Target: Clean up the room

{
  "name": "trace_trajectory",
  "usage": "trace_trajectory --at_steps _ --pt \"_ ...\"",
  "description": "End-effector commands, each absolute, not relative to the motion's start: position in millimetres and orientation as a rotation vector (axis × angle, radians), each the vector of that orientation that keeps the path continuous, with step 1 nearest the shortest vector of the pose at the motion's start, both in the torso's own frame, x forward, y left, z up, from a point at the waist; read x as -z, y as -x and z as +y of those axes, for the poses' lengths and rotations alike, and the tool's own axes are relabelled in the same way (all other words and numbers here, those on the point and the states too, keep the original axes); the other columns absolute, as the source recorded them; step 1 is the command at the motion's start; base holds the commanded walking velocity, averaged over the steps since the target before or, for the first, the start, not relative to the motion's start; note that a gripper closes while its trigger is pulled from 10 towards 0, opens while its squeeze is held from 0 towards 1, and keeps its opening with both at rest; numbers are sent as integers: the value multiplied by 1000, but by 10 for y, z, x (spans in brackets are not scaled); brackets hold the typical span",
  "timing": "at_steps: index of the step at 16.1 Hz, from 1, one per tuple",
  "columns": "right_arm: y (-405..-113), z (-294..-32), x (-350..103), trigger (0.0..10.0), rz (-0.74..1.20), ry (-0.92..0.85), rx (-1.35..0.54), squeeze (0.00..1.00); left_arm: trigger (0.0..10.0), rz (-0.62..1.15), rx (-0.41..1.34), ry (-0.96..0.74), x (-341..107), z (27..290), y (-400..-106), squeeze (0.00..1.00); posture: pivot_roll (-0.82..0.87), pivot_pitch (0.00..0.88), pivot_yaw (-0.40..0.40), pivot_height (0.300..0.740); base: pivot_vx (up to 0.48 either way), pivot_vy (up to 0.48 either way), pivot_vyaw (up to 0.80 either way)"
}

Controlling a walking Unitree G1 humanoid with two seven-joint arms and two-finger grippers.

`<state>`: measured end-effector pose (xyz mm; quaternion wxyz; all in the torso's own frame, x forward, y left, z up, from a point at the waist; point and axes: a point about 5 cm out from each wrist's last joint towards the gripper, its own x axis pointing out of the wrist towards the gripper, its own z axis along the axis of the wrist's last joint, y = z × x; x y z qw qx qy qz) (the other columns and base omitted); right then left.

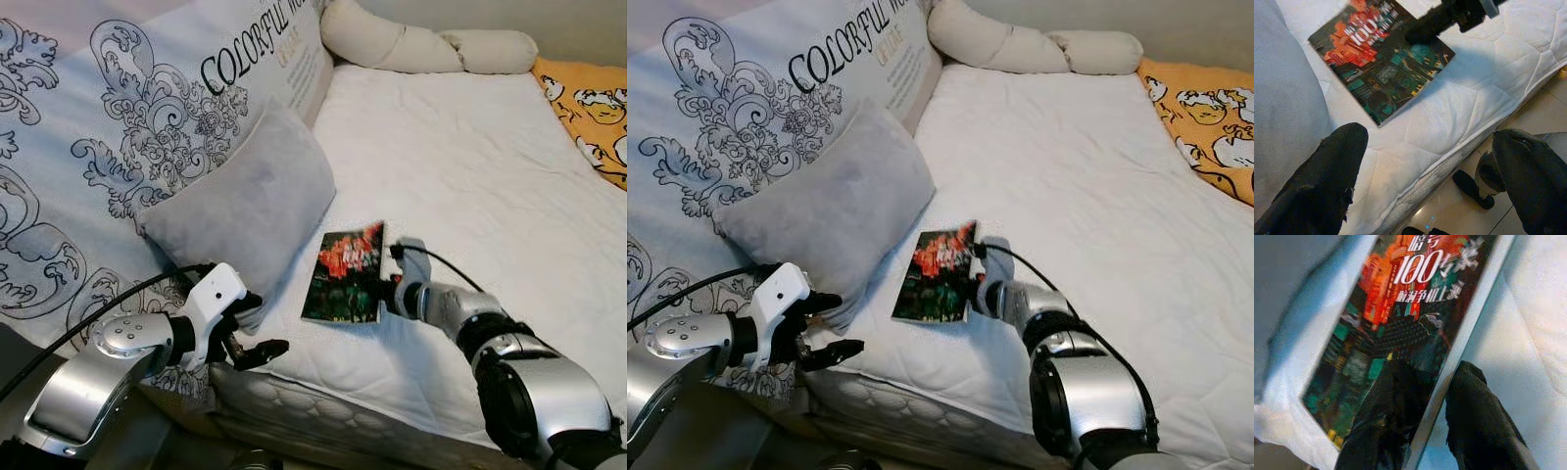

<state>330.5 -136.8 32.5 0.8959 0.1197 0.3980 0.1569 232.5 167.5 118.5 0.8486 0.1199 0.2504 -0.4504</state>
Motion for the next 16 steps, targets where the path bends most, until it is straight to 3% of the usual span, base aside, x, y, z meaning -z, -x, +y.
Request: trace_trajectory --at_steps 1,4,9,12,16 --pt "-3282 -1438 -284 10000 818 -231 -290 1000 10000 534 937 -278 -1186 1678 -2338 43 47 0 34 740 0 0 0" --pt "-3299 -1636 -284 10000 742 -153 -202 1000 10000 542 897 -289 -1138 1683 -2354 43 41 0 41 740 0 0 0" --pt "-3243 -1725 -256 10000 692 -216 -253 1000 10000 514 812 -261 -1050 1675 -2349 43 12 0 41 740 0 0 0" --pt "-3276 -1880 -436 10000 453 -270 -236 1000 10000 320 541 -196 -1104 1630 -2519 59 -10 0 29 740 0 0 0" --pt "-3057 -1899 -650 10000 231 -269 -130 1000 10000 254 359 -134 -1146 1660 -2585 71 -26 0 33 740 0 -100 0"
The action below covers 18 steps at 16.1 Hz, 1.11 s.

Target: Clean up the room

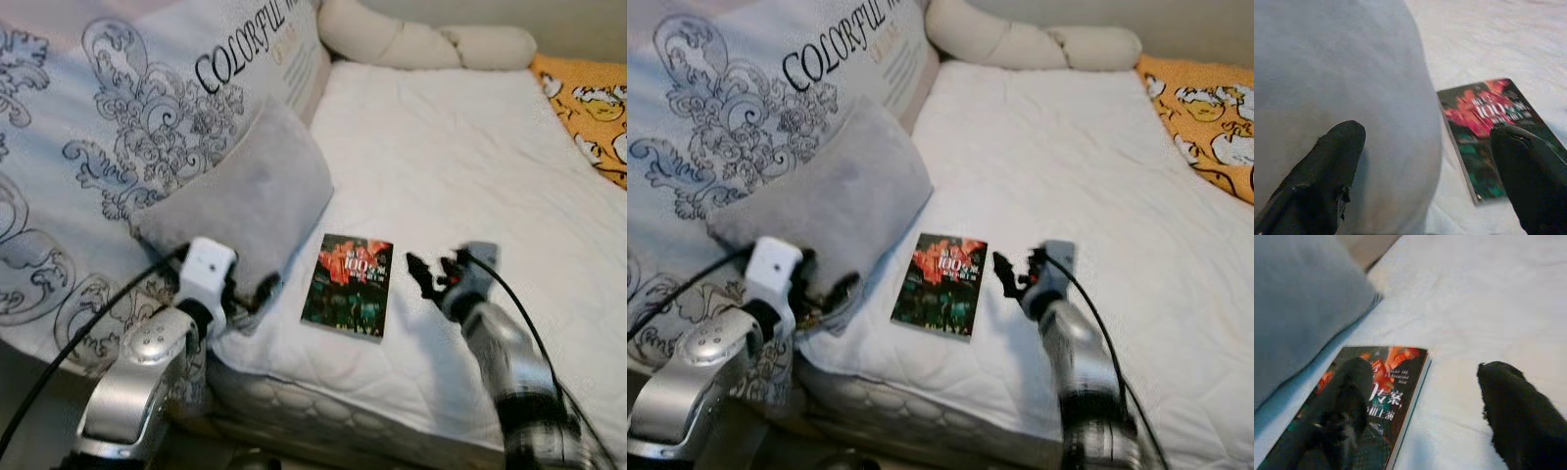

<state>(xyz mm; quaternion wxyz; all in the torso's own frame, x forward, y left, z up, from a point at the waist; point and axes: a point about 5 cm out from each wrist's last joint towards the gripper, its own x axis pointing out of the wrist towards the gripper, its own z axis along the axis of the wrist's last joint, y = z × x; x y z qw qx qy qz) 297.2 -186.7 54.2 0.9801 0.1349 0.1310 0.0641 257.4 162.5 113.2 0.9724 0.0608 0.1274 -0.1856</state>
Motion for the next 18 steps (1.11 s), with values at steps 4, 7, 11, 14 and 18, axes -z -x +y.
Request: trace_trajectory --at_steps 4,7,11,14,18 --pt "-2826 -1748 -708 10000 170 -168 -76 1000 10000 272 310 -183 -1030 1658 -2488 63 -29 0 27 740 0 -454 0" --pt "-2717 -1786 -700 10000 187 -75 43 1000 10000 266 247 -174 -1028 1737 -2502 63 -26 0 25 740 0 -456 0" --pt "-2703 -1712 -835 10000 127 -97 -2 1000 10000 254 210 -177 -1039 1762 -2521 63 -29 0 34 740 0 -444 0" --pt "-2688 -1676 -840 10000 136 -100 -21 1000 10000 254 207 -178 -1041 1762 -2518 63 -29 0 34 740 0 -429 0" --pt "-2651 -1616 -818 10000 156 -110 -47 1000 10000 260 198 -177 -1032 1762 -2505 59 -20 0 32 740 0 -413 0"
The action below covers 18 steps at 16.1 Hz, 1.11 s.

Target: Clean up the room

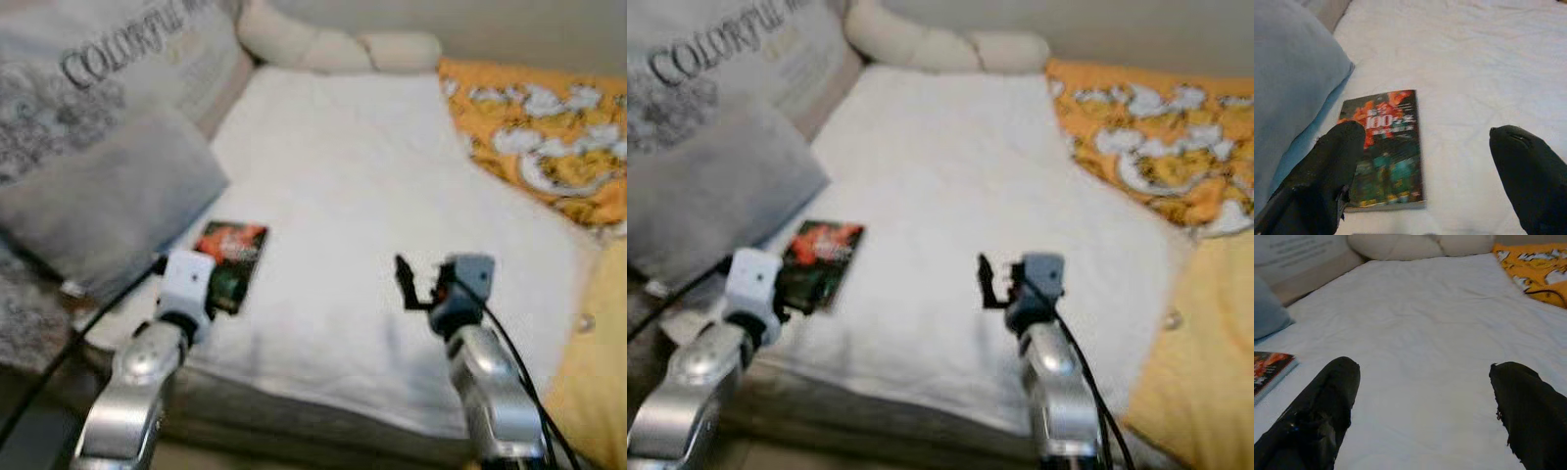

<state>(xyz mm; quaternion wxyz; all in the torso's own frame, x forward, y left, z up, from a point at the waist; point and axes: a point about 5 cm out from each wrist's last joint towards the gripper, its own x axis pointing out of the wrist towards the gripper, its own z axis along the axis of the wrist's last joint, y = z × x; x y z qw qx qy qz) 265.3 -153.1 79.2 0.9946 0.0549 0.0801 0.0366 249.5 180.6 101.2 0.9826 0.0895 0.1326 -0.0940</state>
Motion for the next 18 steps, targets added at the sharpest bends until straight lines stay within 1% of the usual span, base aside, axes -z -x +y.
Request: trace_trajectory --at_steps 1,2,4,14,15,16,17,18 --pt "-2649 -1617 -815 10000 158 -111 -47 1000 10000 260 198 -178 -1032 1762 -2506 63 -20 0 32 740 0 -398 0" --pt "-2645 -1617 -806 10000 163 -110 -45 1000 10000 259 197 -180 -1034 1762 -2508 59 -21 0 33 740 0 -334 0" --pt "-2639 -1607 -776 10000 191 -118 -40 1000 10000 256 171 -169 -1044 1783 -2528 47 -23 0 35 740 0 0 0" --pt "-2649 -1598 -768 10000 226 -100 -25 1000 10000 221 174 -145 -1066 1779 -2586 59 -32 0 35 740 0 0 -800" --pt "-2653 -1591 -767 10000 228 -98 -33 1000 10000 221 175 -141 -1063 1782 -2582 67 -31 0 34 740 0 0 -456" --pt "-2656 -1589 -769 10000 226 -94 -37 886 10000 221 176 -139 -1062 1784 -2580 67 -30 0 33 740 0 0 0" --pt "-2660 -1577 -769 10000 227 -88 -41 0 10000 220 176 -131 -1061 1791 -2577 75 -30 0 30 740 0 0 0" --pt "-2665 -1569 -771 10000 227 -86 -44 0 10000 218 177 -126 -1061 1795 -2577 78 -31 0 29 740 0 0 0"
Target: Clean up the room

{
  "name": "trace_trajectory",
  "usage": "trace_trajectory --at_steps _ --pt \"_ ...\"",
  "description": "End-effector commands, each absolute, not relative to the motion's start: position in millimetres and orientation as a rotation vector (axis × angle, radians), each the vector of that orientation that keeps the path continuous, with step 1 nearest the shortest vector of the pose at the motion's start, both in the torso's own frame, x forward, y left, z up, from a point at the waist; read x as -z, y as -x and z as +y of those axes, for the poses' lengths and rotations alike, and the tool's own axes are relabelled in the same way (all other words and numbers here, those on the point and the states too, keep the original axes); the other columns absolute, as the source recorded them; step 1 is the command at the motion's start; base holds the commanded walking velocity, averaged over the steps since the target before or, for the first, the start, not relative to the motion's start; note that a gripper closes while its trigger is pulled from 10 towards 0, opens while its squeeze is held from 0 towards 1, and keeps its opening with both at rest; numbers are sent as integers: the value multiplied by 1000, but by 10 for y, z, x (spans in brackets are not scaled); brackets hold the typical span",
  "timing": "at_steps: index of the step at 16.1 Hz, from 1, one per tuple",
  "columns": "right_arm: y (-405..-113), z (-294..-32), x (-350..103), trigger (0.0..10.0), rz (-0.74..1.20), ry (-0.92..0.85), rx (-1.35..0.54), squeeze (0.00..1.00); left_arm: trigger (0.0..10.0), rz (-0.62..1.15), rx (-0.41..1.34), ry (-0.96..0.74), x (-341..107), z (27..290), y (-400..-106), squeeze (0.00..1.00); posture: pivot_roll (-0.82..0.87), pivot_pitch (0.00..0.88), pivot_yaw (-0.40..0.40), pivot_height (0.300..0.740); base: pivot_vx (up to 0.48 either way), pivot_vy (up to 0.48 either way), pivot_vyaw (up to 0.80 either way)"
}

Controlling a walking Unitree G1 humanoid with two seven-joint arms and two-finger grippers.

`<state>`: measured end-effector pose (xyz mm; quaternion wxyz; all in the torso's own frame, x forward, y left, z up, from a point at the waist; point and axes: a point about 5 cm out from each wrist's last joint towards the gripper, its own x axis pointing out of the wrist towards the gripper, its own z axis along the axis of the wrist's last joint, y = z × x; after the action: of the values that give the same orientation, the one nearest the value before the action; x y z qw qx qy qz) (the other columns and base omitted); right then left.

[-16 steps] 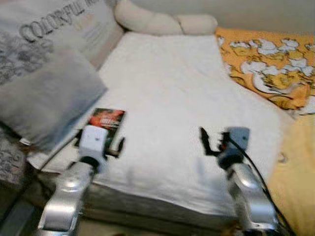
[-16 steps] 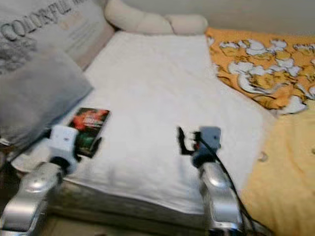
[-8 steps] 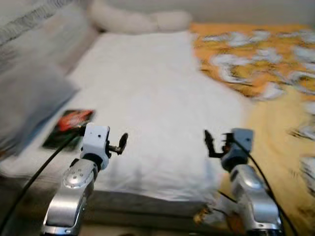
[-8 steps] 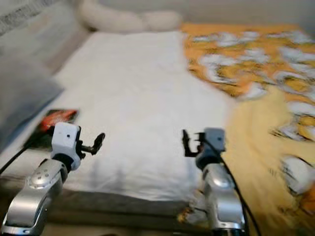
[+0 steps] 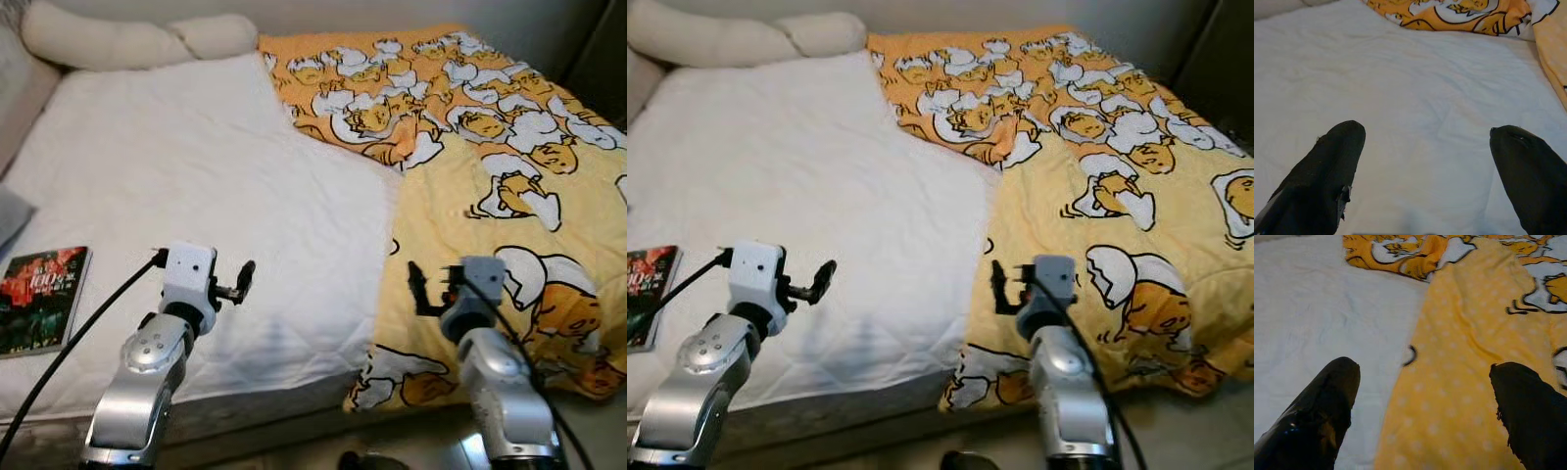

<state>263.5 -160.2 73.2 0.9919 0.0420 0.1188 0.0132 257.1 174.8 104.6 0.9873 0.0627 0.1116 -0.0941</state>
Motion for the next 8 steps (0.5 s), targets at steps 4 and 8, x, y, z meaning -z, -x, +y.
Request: trace_trajectory --at_steps 4,8 --pt "-2708 -1565 -787 10000 230 -72 -60 0 10000 211 176 -121 -1061 1790 -2601 71 -32 0 26 740 261 0 -200" --pt "-2725 -1537 -794 10000 230 -57 -95 0 10000 208 174 -122 -1064 1800 -2618 71 -34 0 29 740 260 0 0"
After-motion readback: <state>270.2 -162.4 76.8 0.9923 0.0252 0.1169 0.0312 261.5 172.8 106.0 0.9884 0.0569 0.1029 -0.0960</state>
